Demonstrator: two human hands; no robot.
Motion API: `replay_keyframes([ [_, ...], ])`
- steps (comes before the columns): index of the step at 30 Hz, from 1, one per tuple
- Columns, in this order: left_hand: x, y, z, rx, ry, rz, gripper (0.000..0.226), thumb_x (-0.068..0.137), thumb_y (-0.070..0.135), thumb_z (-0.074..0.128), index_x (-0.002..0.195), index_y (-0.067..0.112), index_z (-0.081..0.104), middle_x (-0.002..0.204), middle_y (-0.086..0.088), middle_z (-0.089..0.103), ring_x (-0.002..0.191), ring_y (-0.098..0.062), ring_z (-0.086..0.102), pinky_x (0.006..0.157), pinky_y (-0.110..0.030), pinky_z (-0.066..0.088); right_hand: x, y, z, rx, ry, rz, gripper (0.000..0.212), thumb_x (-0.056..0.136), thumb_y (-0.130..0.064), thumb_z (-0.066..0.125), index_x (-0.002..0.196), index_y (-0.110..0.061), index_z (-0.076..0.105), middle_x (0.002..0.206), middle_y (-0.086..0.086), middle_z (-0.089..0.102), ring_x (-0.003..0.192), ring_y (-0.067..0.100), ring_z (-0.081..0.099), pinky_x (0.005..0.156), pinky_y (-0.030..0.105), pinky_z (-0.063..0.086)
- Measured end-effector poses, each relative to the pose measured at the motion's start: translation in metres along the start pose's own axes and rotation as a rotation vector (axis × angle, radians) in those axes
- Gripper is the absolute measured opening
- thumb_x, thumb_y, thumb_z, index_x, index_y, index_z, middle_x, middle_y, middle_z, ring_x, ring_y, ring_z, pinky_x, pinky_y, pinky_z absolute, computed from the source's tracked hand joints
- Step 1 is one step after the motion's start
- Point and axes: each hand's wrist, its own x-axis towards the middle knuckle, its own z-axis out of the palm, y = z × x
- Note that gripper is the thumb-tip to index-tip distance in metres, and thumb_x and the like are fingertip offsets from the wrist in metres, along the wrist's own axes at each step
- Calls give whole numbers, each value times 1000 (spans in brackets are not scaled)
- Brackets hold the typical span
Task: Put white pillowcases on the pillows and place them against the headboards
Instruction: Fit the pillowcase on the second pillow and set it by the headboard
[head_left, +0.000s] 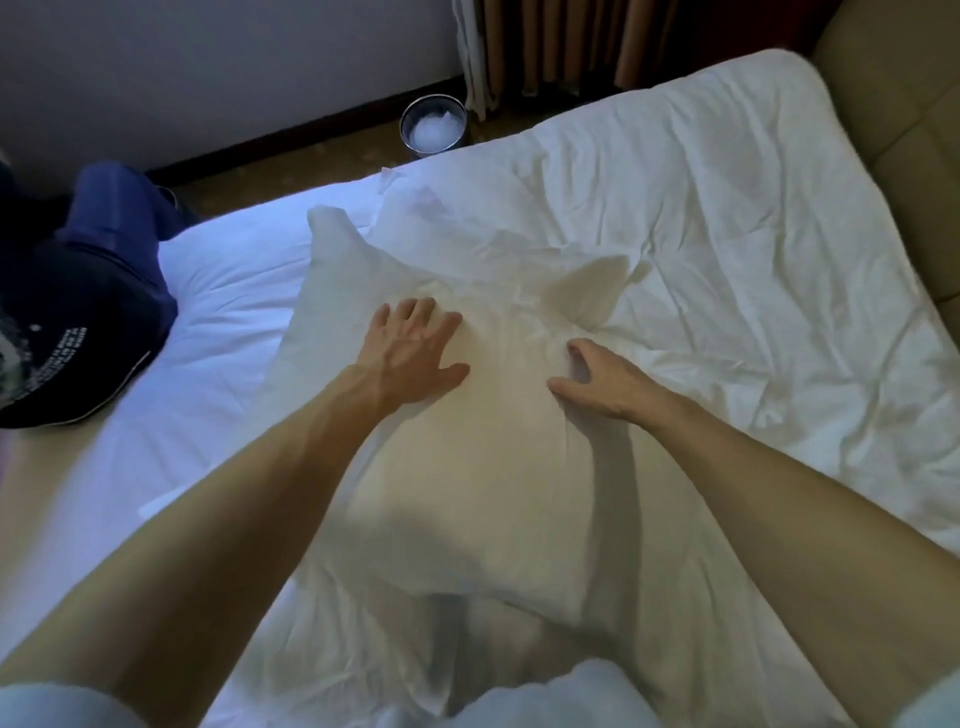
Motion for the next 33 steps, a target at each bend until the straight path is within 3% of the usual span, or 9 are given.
replay_keyframes([
  [3, 3, 8, 13, -74, -38, -81, 76, 74, 80, 34, 135, 35, 40, 133, -3, 49, 129, -28, 40, 111, -54, 23, 11, -9, -1, 92, 5, -34, 81, 86, -63, 55, 152, -25, 27, 157, 0, 33, 140, 23, 37, 110, 40, 36],
  [7, -11, 19, 26, -52, 12, -139, 73, 76, 82, 31, 125, 31, 49, 117, -2, 59, 116, -27, 49, 113, -53, 19, 21, -17, 5, 72, -62, -14, 86, 86, -69, 50, 154, -25, 22, 160, 1, 27, 143, 25, 34, 113, 43, 33],
  [12, -17, 26, 17, 30, -11, -160, 78, 77, 83, 25, 113, 23, 58, 100, -6, 67, 90, -26, 60, 93, -44, 38, 11, -19, 25, 27, -58, 54, 89, 75, -83, 43, 143, -26, 40, 145, 0, 49, 127, 24, 51, 102, 43, 43],
  [16, -27, 30, 10, 43, -72, -158, 77, 80, 82, 23, 111, 20, 55, 89, -6, 70, 77, -25, 64, 82, -41, 43, -11, -23, 38, -61, -88, 30, 81, 76, -84, 41, 132, -26, 51, 132, 1, 60, 114, 23, 58, 92, 41, 48],
  [20, -55, 39, 8, 42, -121, -210, 83, 84, 80, 25, 133, 16, 43, 93, -10, 70, 83, -28, 66, 80, -40, 46, -35, -29, 51, -147, -142, 2, 80, 71, -87, 38, 122, -29, 54, 121, -1, 64, 103, 22, 60, 87, 40, 50],
  [22, -75, 45, 11, 39, -136, -247, 97, 85, 80, 24, 154, 14, 11, 94, -11, 70, 83, -29, 67, 73, -38, 45, -48, -37, 56, -217, -184, -10, 78, 69, -87, 38, 119, -29, 53, 113, -2, 65, 95, 21, 60, 84, 40, 51],
  [24, -97, 50, 17, 56, -137, -258, 101, 85, 81, 24, 155, 15, -7, 98, -12, 70, 83, -29, 67, 68, -37, 43, -62, -46, 61, -304, -211, -41, 76, 72, -83, 41, 123, -28, 51, 113, -1, 64, 95, 21, 60, 84, 39, 51],
  [29, -150, 63, 29, 17, -162, -254, 94, 89, 74, 34, 154, 16, -2, 106, -11, 71, 91, -30, 68, 75, -38, 48, -106, -60, 88, -445, -224, -123, 75, 74, -73, 46, 128, -22, 50, 105, 3, 68, 91, 24, 61, 76, 36, 48],
  [33, -179, 72, 26, 44, -181, -259, 86, 90, 62, 48, 151, 13, 12, 120, -10, 66, 102, -31, 67, 82, -39, 47, -144, -61, 113, -548, -261, -146, 85, 73, -76, 49, 136, -20, 47, 123, 7, 64, 106, 29, 60, 84, 39, 48],
])
